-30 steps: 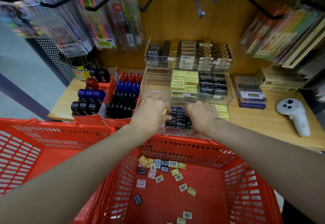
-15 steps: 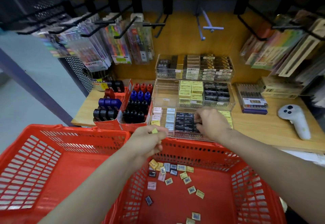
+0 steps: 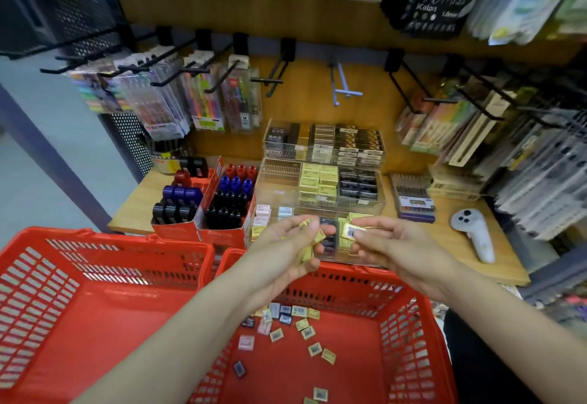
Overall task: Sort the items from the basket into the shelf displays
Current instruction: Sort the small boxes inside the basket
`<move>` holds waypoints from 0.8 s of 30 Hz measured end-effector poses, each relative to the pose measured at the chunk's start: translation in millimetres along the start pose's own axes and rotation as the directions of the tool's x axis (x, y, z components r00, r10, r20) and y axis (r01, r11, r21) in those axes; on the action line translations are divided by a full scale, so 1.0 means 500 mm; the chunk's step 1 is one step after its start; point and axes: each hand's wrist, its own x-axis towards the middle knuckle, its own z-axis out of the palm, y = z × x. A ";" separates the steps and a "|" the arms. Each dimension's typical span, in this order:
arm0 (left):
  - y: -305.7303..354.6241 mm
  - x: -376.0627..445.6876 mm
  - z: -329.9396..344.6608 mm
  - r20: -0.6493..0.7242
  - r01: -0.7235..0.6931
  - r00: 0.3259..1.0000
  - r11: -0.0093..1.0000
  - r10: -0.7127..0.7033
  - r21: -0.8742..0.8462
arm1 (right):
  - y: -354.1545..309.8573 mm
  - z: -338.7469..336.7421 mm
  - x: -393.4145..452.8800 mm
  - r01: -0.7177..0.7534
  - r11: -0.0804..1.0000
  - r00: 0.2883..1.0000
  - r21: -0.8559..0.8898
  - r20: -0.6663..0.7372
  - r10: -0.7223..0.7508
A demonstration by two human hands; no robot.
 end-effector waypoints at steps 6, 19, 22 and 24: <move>-0.006 0.010 -0.012 -0.146 0.095 0.985 0.995 -0.097 -0.024 | 0.010 -0.045 0.026 -0.087 0.965 0.987 0.249 -0.112 0.118; -0.019 0.076 0.005 -0.269 0.188 0.942 0.980 -0.200 -0.071 | 0.053 -0.141 0.119 0.008 0.909 0.909 -0.417 -0.377 -0.180; -0.023 0.086 0.013 -0.266 0.202 0.940 0.977 -0.212 -0.064 | 0.056 -0.127 0.152 0.020 0.919 0.912 -0.393 -0.369 -0.177; -0.024 0.091 0.018 -0.258 0.211 0.941 0.976 -0.219 -0.057 | 0.060 -0.115 0.167 -0.029 0.981 0.928 -0.194 -0.371 -0.046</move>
